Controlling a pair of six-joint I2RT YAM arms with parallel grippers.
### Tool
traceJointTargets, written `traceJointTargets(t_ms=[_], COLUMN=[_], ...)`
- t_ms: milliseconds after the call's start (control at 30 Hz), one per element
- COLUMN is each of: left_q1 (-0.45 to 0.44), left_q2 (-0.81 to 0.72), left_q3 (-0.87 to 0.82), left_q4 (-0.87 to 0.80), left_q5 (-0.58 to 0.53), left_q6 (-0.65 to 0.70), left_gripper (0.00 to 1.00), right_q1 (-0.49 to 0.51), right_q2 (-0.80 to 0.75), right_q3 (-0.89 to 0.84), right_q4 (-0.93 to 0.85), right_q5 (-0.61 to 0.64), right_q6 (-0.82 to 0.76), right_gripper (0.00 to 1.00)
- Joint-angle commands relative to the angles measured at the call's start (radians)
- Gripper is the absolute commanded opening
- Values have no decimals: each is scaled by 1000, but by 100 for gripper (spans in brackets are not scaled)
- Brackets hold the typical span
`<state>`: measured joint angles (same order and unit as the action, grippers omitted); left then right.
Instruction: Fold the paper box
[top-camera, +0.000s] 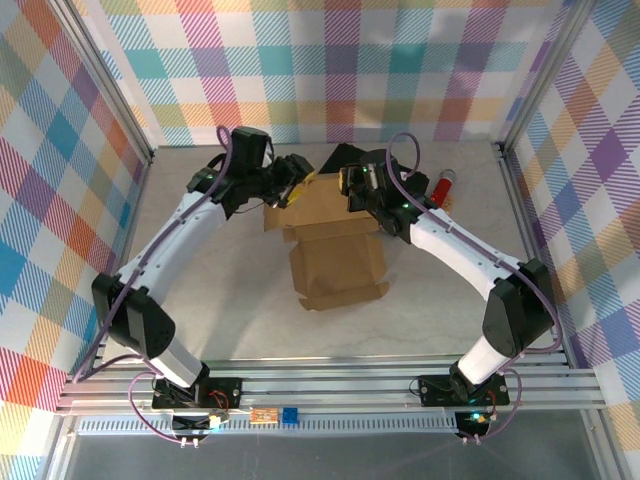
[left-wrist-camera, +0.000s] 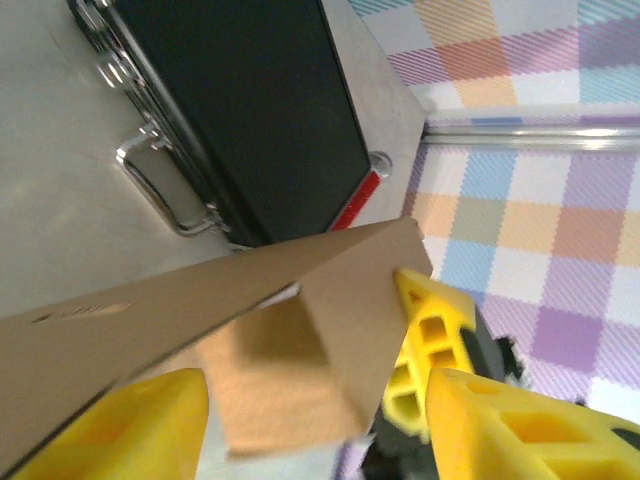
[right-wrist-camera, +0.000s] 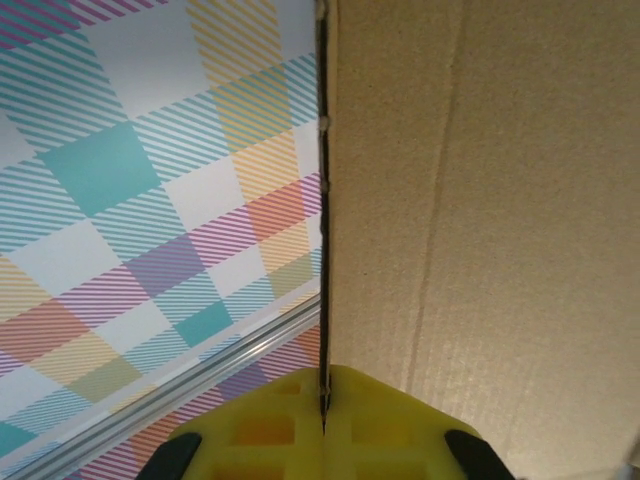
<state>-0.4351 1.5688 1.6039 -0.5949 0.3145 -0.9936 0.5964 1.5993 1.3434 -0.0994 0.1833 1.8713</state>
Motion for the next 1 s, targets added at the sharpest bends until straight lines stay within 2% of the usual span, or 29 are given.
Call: traceJointTargets(t_ms=[0, 67, 167, 333, 467, 633, 767, 967], left_q1=[12, 10, -35, -131, -198, -198, -197, -191], left_q2=[-168, -221, -314, -379, -336, -258, -165, -44], left_q3=[-33, -127, -280, -461, -513, -548, -537, -498], left_q4=[-144, -171, -214, -149, -60, 107, 147, 262], left_q5=[-38, -10, -46, -110, -247, -371, -459, -413], left_q6=[230, 298, 377, 394, 408, 446, 474, 505], left_gripper=[52, 46, 41, 44, 48, 55, 59, 54], right_q1=[-23, -24, -23, -20, -15, -14, -14, -14], right_q2=[-22, -11, 9, 41, 62, 75, 81, 90], right_q3=[58, 87, 105, 116, 138, 149, 154, 168], right_q4=[-74, -109, -122, -118, -132, -143, -151, -164], right_q5=[11, 12, 0, -13, -16, -18, -18, -21], right_q6=[-32, -47, -51, -36, -31, -17, -3, 9], right_gripper=[0, 0, 0, 0, 0, 0, 0, 0])
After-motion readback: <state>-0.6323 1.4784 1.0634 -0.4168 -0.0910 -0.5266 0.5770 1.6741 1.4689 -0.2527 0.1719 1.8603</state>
